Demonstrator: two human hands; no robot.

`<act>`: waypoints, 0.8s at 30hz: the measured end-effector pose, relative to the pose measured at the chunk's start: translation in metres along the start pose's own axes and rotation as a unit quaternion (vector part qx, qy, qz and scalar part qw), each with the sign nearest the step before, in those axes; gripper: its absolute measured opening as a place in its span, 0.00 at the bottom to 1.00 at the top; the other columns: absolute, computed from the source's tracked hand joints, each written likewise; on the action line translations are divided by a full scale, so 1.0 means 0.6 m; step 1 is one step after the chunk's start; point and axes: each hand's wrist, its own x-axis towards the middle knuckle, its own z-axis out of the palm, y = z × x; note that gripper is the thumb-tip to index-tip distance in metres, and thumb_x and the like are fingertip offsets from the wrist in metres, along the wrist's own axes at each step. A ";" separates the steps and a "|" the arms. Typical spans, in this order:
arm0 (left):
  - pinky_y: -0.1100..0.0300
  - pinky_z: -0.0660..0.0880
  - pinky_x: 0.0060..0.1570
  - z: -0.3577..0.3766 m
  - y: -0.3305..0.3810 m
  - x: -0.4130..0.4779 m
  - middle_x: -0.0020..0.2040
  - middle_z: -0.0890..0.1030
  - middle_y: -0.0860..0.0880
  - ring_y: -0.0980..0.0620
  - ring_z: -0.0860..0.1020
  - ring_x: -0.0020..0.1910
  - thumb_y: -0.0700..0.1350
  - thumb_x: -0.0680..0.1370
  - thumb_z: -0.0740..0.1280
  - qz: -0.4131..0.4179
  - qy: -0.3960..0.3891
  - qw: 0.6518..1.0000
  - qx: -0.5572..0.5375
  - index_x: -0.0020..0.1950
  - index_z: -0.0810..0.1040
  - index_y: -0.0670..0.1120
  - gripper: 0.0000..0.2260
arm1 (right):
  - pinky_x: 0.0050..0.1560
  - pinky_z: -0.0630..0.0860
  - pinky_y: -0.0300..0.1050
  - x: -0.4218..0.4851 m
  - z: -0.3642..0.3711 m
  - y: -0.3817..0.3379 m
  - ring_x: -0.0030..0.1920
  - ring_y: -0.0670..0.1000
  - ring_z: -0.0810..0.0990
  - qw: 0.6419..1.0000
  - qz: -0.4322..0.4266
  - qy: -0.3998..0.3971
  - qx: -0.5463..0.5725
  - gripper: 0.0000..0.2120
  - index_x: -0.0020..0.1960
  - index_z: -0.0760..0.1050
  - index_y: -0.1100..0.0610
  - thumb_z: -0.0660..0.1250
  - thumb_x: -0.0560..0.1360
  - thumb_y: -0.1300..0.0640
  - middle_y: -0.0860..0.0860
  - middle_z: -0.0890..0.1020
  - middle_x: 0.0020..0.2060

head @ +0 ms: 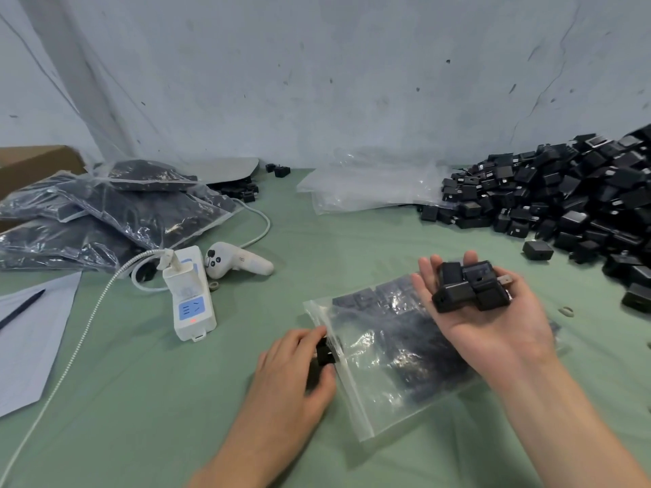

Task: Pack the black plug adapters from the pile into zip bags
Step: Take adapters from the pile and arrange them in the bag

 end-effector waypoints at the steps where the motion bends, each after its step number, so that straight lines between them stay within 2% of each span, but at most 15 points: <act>1: 0.67 0.63 0.62 0.002 0.001 0.001 0.59 0.70 0.68 0.66 0.68 0.60 0.58 0.76 0.60 0.005 0.010 1.000 -0.012 0.65 0.69 0.62 0.17 | 0.57 0.77 0.66 0.001 0.000 0.000 0.53 0.68 0.83 1.000 0.000 -0.001 -0.002 0.12 0.52 0.80 0.55 0.60 0.78 0.53 0.65 0.82 0.55; 3: 0.70 0.61 0.59 0.005 0.002 0.002 0.58 0.69 0.71 0.70 0.67 0.59 0.54 0.76 0.68 -0.002 0.022 0.999 -0.026 0.56 0.67 0.65 0.13 | 0.55 0.78 0.66 0.002 0.000 -0.001 0.53 0.68 0.83 1.000 -0.001 0.000 -0.003 0.12 0.53 0.80 0.56 0.60 0.78 0.53 0.65 0.82 0.55; 5: 0.69 0.62 0.57 0.010 -0.001 0.002 0.56 0.70 0.70 0.71 0.66 0.58 0.54 0.74 0.70 -0.013 0.020 0.999 -0.029 0.53 0.66 0.64 0.15 | 0.55 0.78 0.65 0.004 -0.001 -0.002 0.53 0.68 0.83 1.000 -0.003 -0.001 -0.005 0.13 0.53 0.81 0.56 0.60 0.78 0.53 0.65 0.82 0.55; 9: 0.70 0.62 0.56 0.007 -0.009 0.004 0.55 0.68 0.71 0.70 0.67 0.56 0.67 0.70 0.66 -0.037 0.020 0.999 -0.028 0.53 0.64 0.67 0.17 | 0.56 0.78 0.65 0.006 -0.003 -0.001 0.53 0.68 0.83 1.000 -0.002 0.001 -0.011 0.13 0.52 0.81 0.56 0.60 0.78 0.53 0.65 0.82 0.56; 12: 0.63 0.63 0.55 0.003 -0.017 0.004 0.53 0.66 0.69 0.65 0.68 0.54 0.68 0.70 0.66 -0.056 0.030 0.998 -0.005 0.50 0.64 0.63 0.17 | 0.55 0.79 0.64 0.006 -0.002 -0.001 0.53 0.67 0.84 1.000 0.001 0.002 -0.014 0.12 0.51 0.81 0.56 0.60 0.78 0.52 0.64 0.82 0.56; 18: 0.65 0.56 0.57 0.002 -0.008 0.008 0.54 0.62 0.70 0.68 0.60 0.56 0.67 0.71 0.60 -0.056 0.000 0.998 0.026 0.42 0.69 0.63 0.09 | 0.50 0.82 0.61 0.006 -0.003 0.006 0.53 0.66 0.84 0.999 0.012 0.005 -0.030 0.12 0.50 0.81 0.55 0.60 0.78 0.52 0.64 0.83 0.55; 20: 0.64 0.57 0.59 0.008 0.000 0.011 0.56 0.63 0.67 0.66 0.60 0.57 0.65 0.73 0.61 -0.049 0.007 0.998 0.039 0.43 0.69 0.63 0.08 | 0.50 0.82 0.60 0.006 -0.004 0.006 0.52 0.65 0.84 0.999 0.013 0.008 -0.032 0.12 0.49 0.81 0.56 0.61 0.78 0.52 0.64 0.83 0.55; 24: 0.61 0.57 0.66 0.019 0.006 0.023 0.61 0.65 0.63 0.61 0.62 0.63 0.64 0.75 0.61 -0.043 0.014 0.998 0.049 0.56 0.74 0.63 0.12 | 0.48 0.81 0.55 0.006 -0.003 0.006 0.52 0.65 0.84 1.000 0.014 0.014 -0.021 0.12 0.49 0.81 0.57 0.61 0.77 0.52 0.64 0.83 0.55</act>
